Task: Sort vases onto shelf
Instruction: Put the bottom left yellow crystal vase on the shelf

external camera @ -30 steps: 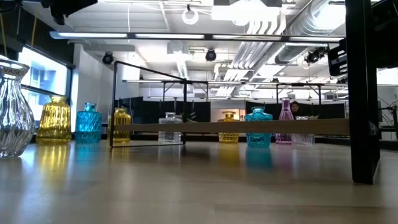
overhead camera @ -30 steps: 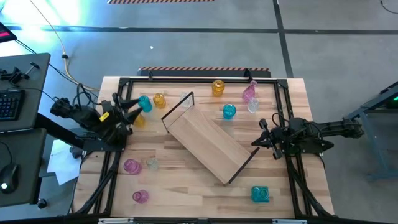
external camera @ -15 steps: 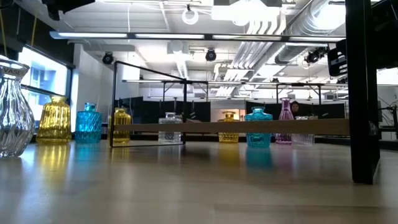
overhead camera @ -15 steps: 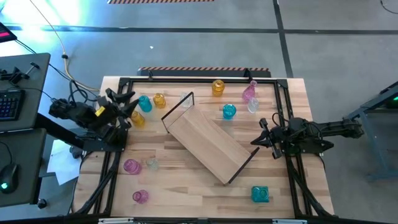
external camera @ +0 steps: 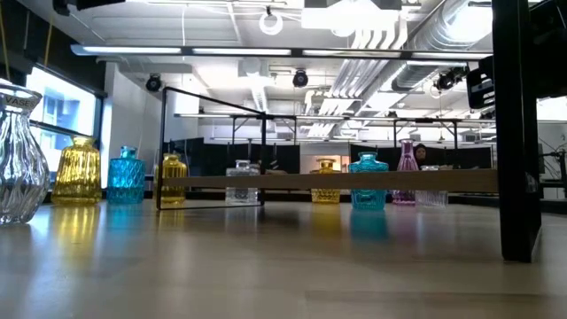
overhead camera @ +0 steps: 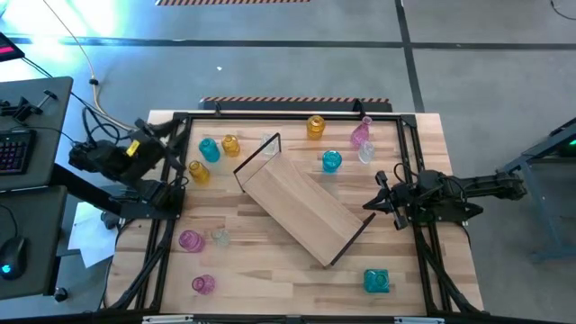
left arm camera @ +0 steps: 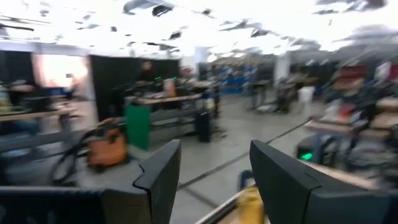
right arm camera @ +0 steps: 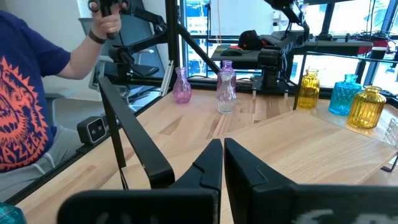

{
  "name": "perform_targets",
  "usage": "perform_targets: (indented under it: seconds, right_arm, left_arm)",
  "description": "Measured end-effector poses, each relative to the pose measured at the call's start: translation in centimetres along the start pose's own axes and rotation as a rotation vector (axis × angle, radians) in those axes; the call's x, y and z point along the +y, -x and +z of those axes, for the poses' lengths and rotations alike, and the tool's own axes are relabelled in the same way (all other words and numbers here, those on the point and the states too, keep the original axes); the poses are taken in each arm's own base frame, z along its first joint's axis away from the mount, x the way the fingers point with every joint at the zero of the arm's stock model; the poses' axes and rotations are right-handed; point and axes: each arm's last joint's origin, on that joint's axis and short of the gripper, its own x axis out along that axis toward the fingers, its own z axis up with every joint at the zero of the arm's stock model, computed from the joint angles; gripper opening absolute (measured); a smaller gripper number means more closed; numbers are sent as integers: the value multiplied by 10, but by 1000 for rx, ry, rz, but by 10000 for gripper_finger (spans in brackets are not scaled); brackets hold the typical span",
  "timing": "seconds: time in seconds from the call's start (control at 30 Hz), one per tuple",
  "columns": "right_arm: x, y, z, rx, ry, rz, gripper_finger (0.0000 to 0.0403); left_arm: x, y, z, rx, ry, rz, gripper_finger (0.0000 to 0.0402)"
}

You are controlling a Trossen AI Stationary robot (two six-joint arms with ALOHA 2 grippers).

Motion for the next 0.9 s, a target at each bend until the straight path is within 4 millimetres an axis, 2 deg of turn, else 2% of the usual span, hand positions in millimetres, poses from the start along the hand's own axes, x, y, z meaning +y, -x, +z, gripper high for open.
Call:
perform_targets:
  seconds: [0.23, 0.37, 0.63, 0.77, 0.9]
  right_arm:
    - [0, 0, 0, 0, 0, -14, 0]
    - [-3, 0, 0, 0, -8, -112, 0]
    - [-8, 1, 0, 1, -8, -273, 0]
    - [-8, 1, 0, -1, -19, -274, 0]
    - [-8, 1, 0, -10, -89, -273, 0]
  left_arm:
    - [-1, -9, 40, 95, -155, 141, 184]
    - [-2, -12, 55, 200, -268, 294, 184]
    - [-11, -16, 61, 212, -270, 310, 184]
    - [-26, -20, 56, 138, -198, 146, 184]
    - [-46, -22, 44, 112, -48, -244, 184]
